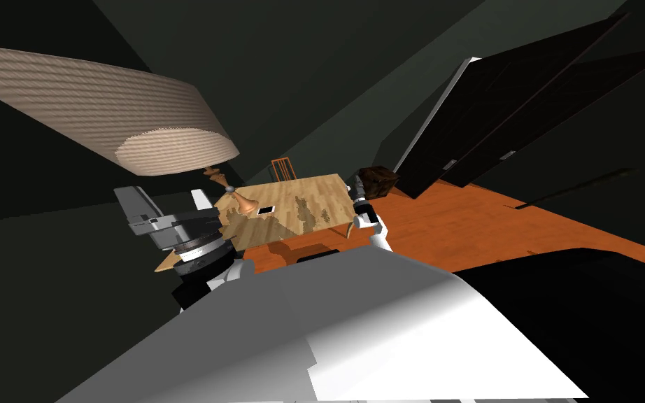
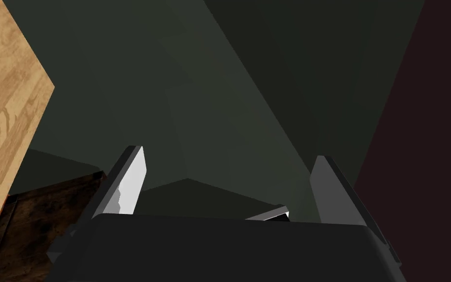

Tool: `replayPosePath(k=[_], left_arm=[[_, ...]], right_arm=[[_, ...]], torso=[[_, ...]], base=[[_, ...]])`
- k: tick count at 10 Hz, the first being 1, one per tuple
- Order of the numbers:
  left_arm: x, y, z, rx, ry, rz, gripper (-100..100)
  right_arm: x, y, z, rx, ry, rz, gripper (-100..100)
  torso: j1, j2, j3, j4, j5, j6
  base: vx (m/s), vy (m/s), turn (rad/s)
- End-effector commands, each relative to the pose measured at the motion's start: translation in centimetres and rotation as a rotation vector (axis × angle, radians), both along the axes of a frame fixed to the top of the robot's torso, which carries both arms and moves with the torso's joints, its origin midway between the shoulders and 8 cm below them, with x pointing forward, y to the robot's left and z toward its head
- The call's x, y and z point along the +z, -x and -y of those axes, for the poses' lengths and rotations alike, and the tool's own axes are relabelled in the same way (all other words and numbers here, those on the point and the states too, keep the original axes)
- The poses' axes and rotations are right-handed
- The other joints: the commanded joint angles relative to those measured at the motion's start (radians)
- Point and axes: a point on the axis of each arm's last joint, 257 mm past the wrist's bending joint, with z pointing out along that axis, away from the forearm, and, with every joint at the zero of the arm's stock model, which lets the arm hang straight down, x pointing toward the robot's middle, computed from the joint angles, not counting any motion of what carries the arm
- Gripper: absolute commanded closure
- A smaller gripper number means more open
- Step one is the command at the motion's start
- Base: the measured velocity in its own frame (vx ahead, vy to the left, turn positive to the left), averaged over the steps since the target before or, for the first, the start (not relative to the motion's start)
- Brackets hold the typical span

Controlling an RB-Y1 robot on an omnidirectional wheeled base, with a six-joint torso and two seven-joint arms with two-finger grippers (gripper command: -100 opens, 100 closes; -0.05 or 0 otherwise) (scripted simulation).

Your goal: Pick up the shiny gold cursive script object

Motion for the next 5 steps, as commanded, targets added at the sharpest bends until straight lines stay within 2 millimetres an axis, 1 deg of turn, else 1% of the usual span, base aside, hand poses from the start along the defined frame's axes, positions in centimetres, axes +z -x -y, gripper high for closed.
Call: replayPosePath(k=[1, 2, 3, 4, 5], left_arm=[[0.0, 0.0, 0.0, 0.000, 0.000, 0.000, 0], [0.0, 0.0, 0.0, 0.000, 0.000, 0.000, 0], [0.0, 0.0, 0.0, 0.000, 0.000, 0.000, 0], [0.0, 0.0, 0.0, 0.000, 0.000, 0.000, 0], [0.0, 0.0, 0.0, 0.000, 0.000, 0.000, 0]], right_arm=[[-1.4, -0.6, 0.4, 0.001, -0.023, -0.034, -100], [-2.7, -1.9, 0.9, 0.003, -0.066, -0.078, -100], [-2.9, -1.9, 0.9, 0.002, -0.067, -0.081, -100], [-4.1, -3.1, 1.3, 0.004, -0.112, -0.121, -100], [-4.5, -3.1, 1.4, 0.002, -0.113, -0.129, -100]], torso=[[0.000, 0.000, 0.000, 0.000, 0.000, 0.000], [-0.001, 0.000, 0.000, 0.000, 0.000, 0.000], [-0.001, 0.000, 0.000, 0.000, 0.000, 0.000], [-0.002, 0.001, 0.000, 0.000, 0.000, 0.000], [-0.001, 0.000, 0.000, 0.000, 0.000, 0.000]], base=[[0.004, 0.078, -0.043], [0.001, 0.079, -0.056], [0.003, 0.066, -0.036], [0.007, 0.083, -0.065], [0.006, 0.068, -0.038]])
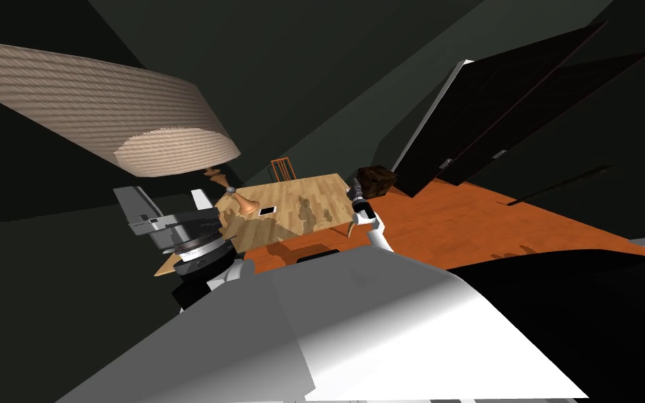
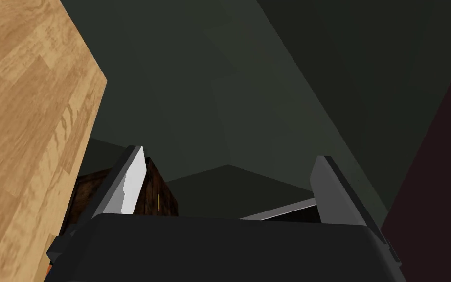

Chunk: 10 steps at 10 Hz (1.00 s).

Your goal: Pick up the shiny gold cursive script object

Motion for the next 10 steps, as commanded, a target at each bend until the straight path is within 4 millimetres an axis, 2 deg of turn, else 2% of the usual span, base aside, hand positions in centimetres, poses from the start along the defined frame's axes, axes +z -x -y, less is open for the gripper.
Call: replayPosePath(k=[1, 4, 5, 6, 7, 8, 9, 10], left_arm=[[0.0, 0.0, 0.0, 0.000, 0.000, 0.000, 0], [0.0, 0.0, 0.0, 0.000, 0.000, 0.000, 0], [0.0, 0.0, 0.0, 0.000, 0.000, 0.000, 0], [0.0, 0.0, 0.0, 0.000, 0.000, 0.000, 0], [0.0, 0.0, 0.0, 0.000, 0.000, 0.000, 0], [0.0, 0.0, 0.0, 0.000, 0.000, 0.000, 0], [0.0, 0.0, 0.0, 0.000, 0.000, 0.000, 0], [0.0, 0.0, 0.0, 0.000, 0.000, 0.000, 0]], right_arm=[[-1.2, -1.4, 0.4, 0.001, -0.055, -0.043, -100], [-3.8, -2.4, 1.0, -0.008, -0.108, -0.110, -100], [-4.0, -3.5, 1.2, -0.007, -0.159, -0.131, -100], [-5.3, -3.4, 1.4, -0.013, -0.162, -0.155, -100], [-5.6, -3.4, 1.5, -0.015, -0.163, -0.161, -100], [-6.4, -4.3, 1.7, -0.018, -0.217, -0.194, -100], [-7.4, -4.2, 1.8, -0.023, -0.219, -0.212, -100], [-7.5, -5.2, 1.9, -0.023, -0.273, -0.231, -100]], torso=[[0.000, 0.000, 0.000, 0.000, 0.000, 0.000], [0.001, 0.000, 0.000, 0.000, 0.000, 0.000], [0.000, 0.000, 0.000, 0.000, 0.000, 0.000], [0.000, 0.000, 0.000, 0.000, 0.000, 0.000], [-0.001, 0.001, 0.000, 0.000, 0.000, 0.000], [-0.003, 0.001, 0.000, 0.000, -0.001, 0.000], [-0.002, 0.000, 0.000, 0.000, 0.000, 0.000], [-0.002, 0.001, 0.000, 0.000, 0.000, 0.000]], base=[[0.007, 0.072, -0.051], [0.007, 0.073, -0.042], [-0.007, 0.063, -0.045], [-0.002, 0.053, -0.030], [0.000, 0.026, -0.001], [-0.001, 0.042, -0.045], [0.000, 0.047, -0.033], [0.006, 0.063, -0.046]])
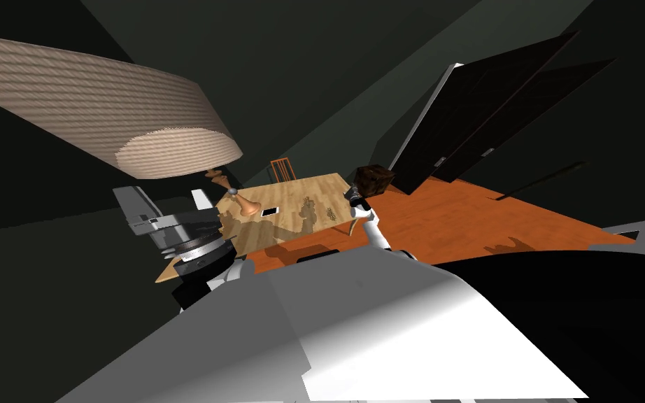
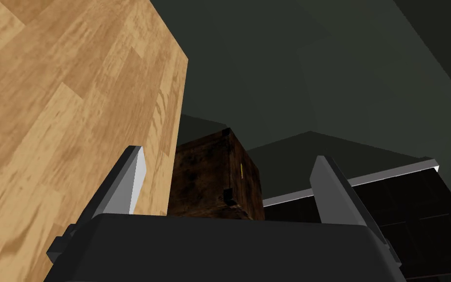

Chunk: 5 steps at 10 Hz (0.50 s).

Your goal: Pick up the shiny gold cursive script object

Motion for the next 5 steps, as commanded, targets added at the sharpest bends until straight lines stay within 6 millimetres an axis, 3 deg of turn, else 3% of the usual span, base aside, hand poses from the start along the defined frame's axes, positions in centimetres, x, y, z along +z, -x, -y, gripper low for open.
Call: replayPosePath(k=[1, 2, 5], left_arm=[[0.0, 0.0, 0.0, 0.000, 0.000, 0.000, 0], [0.0, 0.0, 0.0, 0.000, 0.000, 0.000, 0], [0.0, 0.0, 0.0, 0.000, 0.000, 0.000, 0]], right_arm=[[-1.9, -0.3, 0.2, -0.008, -0.034, -0.045, -100], [-1.9, -1.2, 0.2, -0.012, -0.089, -0.063, -100], [-4.8, -1.5, 0.5, -0.028, -0.152, -0.135, -100]], torso=[[0.000, 0.000, 0.000, 0.000, 0.000, 0.000], [0.000, 0.000, 0.000, 0.000, 0.000, 0.000], [-0.002, 0.000, 0.000, 0.000, 0.000, 0.000]], base=[[0.007, 0.055, -0.021], [-0.003, 0.051, -0.042], [-0.001, 0.034, -0.021]])
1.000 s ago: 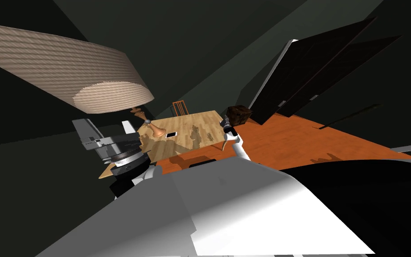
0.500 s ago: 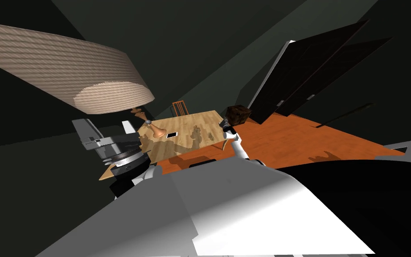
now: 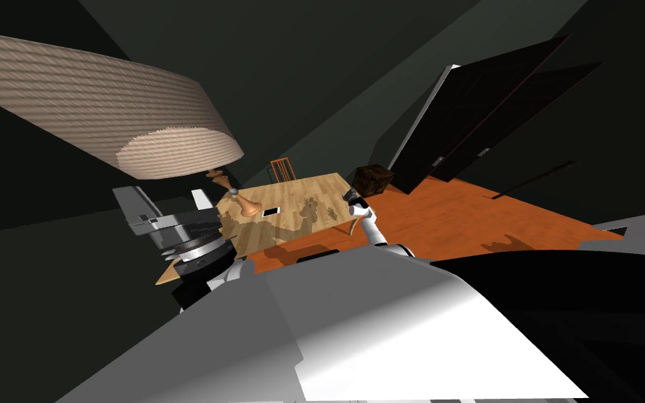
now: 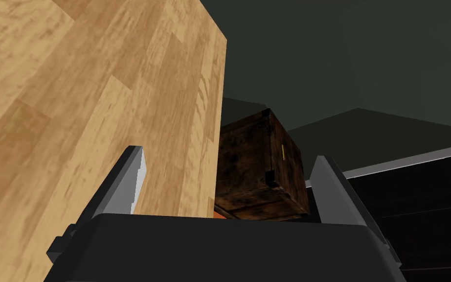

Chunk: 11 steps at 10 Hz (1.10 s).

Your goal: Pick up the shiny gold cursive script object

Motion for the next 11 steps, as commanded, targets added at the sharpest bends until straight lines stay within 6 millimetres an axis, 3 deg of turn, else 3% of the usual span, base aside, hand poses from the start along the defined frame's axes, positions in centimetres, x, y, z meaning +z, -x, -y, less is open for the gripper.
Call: replayPosePath(k=[1, 6, 11], left_arm=[[0.0, 0.0, 0.0, 0.000, 0.000, 0.000, 0], [0.0, 0.0, 0.0, 0.000, 0.000, 0.000, 0], [0.0, 0.0, 0.0, 0.000, 0.000, 0.000, 0]], right_arm=[[-1.5, 0.0, 0.2, -0.008, -0.033, -0.039, -100], [-6.1, -0.9, -0.1, -0.048, -0.215, -0.179, -100], [-8.8, -1.0, -0.8, -0.076, -0.335, -0.265, -100]], torso=[[0.000, 0.000, 0.000, 0.000, 0.000, 0.000], [-0.001, 0.000, 0.000, 0.000, 0.000, 0.000], [-0.002, 0.000, 0.000, 0.000, 0.000, 0.000]], base=[[0.003, 0.034, -0.022], [0.002, 0.037, -0.028], [-0.001, 0.022, -0.013]])
